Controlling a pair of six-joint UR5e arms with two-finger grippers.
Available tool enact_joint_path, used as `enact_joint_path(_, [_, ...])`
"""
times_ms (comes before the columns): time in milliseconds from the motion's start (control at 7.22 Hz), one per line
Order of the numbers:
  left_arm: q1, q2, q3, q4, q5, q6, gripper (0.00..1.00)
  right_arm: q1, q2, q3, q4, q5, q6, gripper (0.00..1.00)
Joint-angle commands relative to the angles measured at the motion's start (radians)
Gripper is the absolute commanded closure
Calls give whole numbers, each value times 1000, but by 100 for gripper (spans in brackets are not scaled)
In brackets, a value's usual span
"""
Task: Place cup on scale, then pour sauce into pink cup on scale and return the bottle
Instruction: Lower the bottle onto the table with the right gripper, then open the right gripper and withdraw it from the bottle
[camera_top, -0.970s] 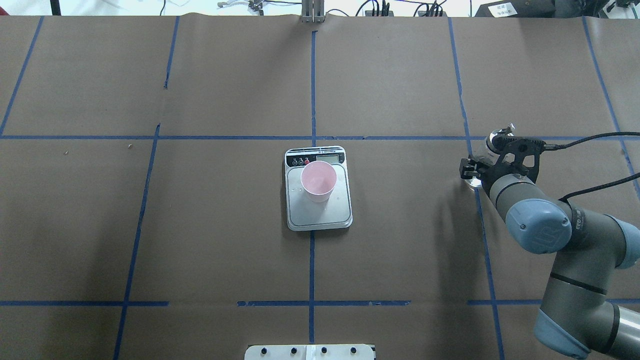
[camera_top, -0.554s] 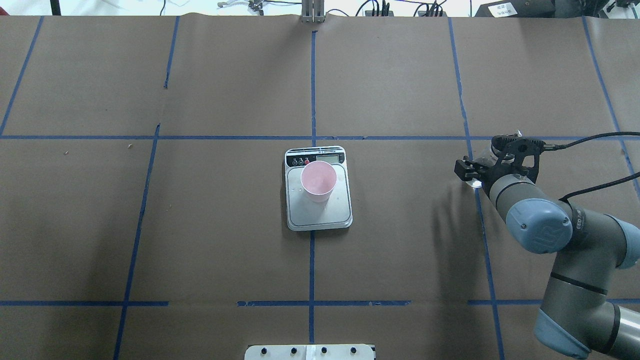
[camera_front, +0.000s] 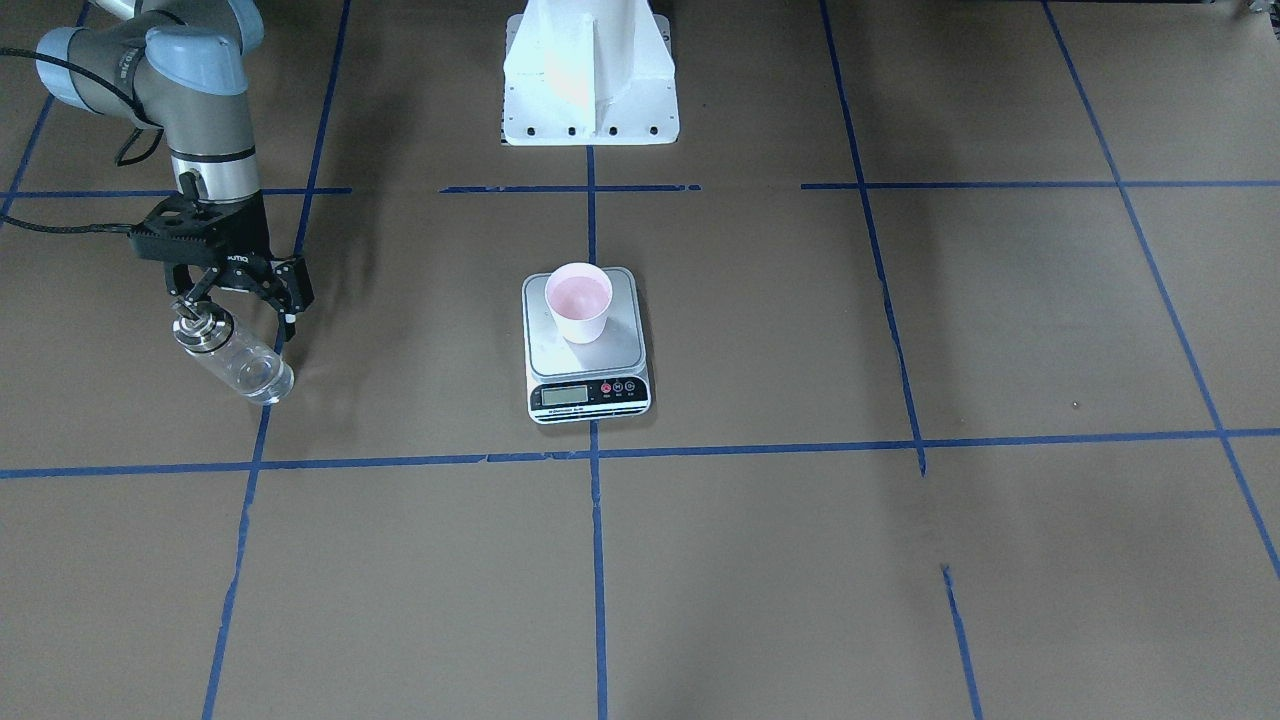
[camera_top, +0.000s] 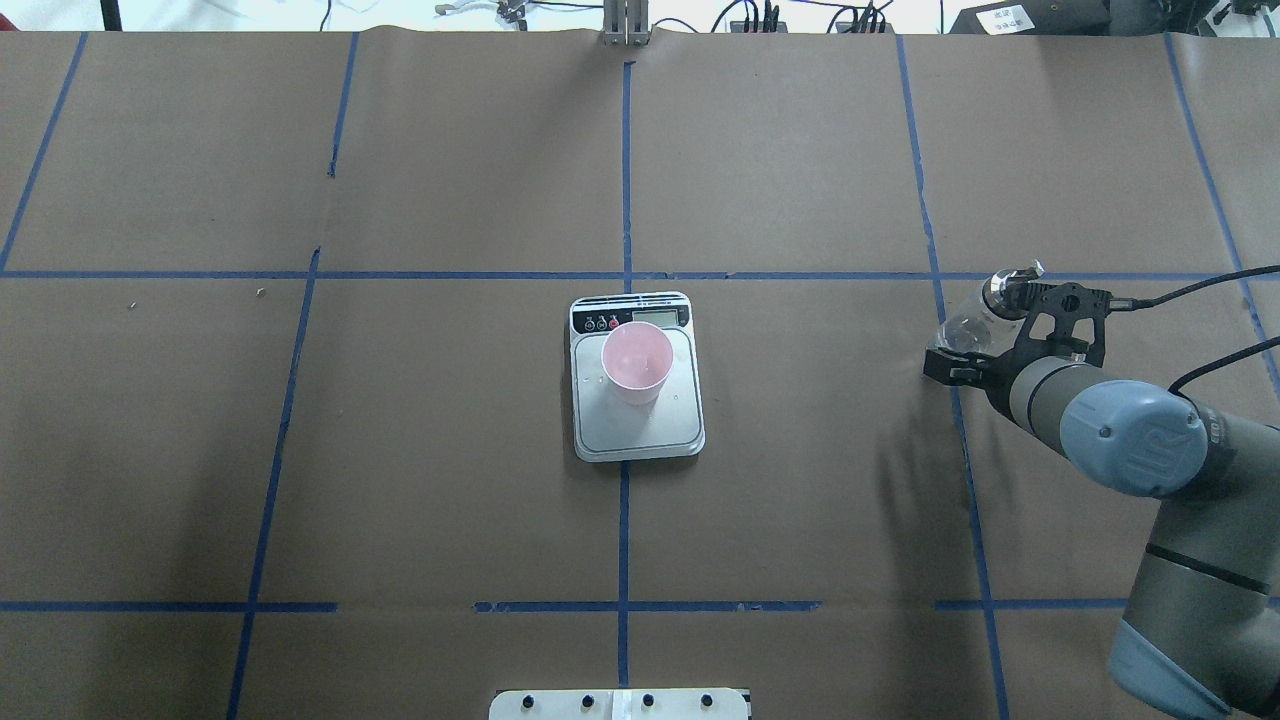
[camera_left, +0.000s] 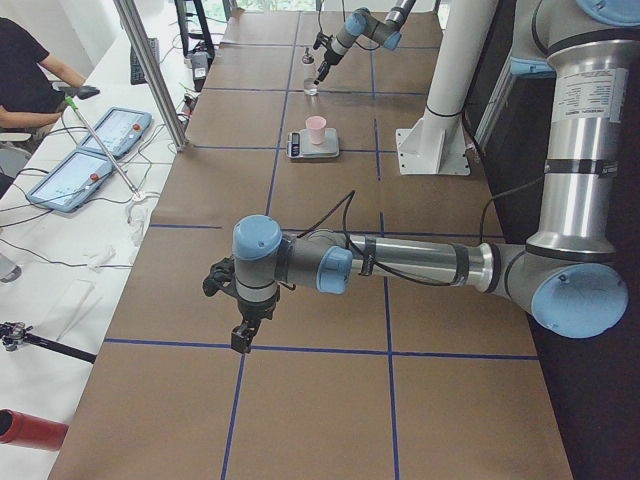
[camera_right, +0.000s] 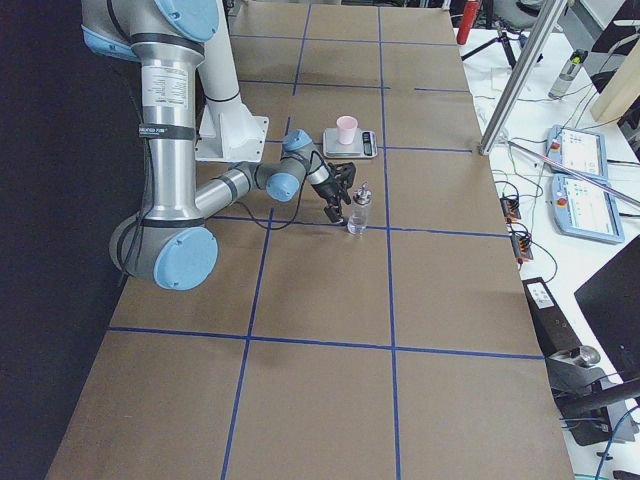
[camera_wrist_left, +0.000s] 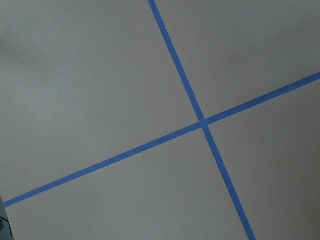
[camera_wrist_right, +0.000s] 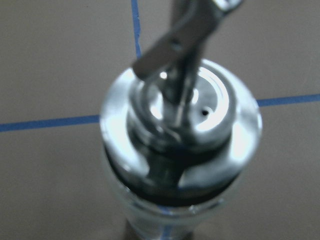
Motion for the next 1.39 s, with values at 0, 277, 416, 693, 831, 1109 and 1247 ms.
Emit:
enact_joint_path(0, [0,0,0,0,0,1,0,10,-16,118,-149,74,-2,0])
enact_joint_path(277, [-2,2,0,0,0,1,0,7,-51,205,-192,149,4,0])
enact_joint_path(416, [-5,2,0,0,0,2,0,5,-63,234,-193,170,9,0])
enact_joint_path(693, [-5,2,-3,0,0,4,0,5,-65,371,-321,241,11,0])
enact_joint_path(831, [-5,3,-5,0,0,4,0,4,-45,436,-423,258,3,0])
enact_joint_path(1109, [-6,6,-5,0,0,8,0,90,92,479,-610,375,-18,0])
enact_joint_path(1247, [-6,8,-5,-2,0,10,0,178,225,492,-760,464,-99,0])
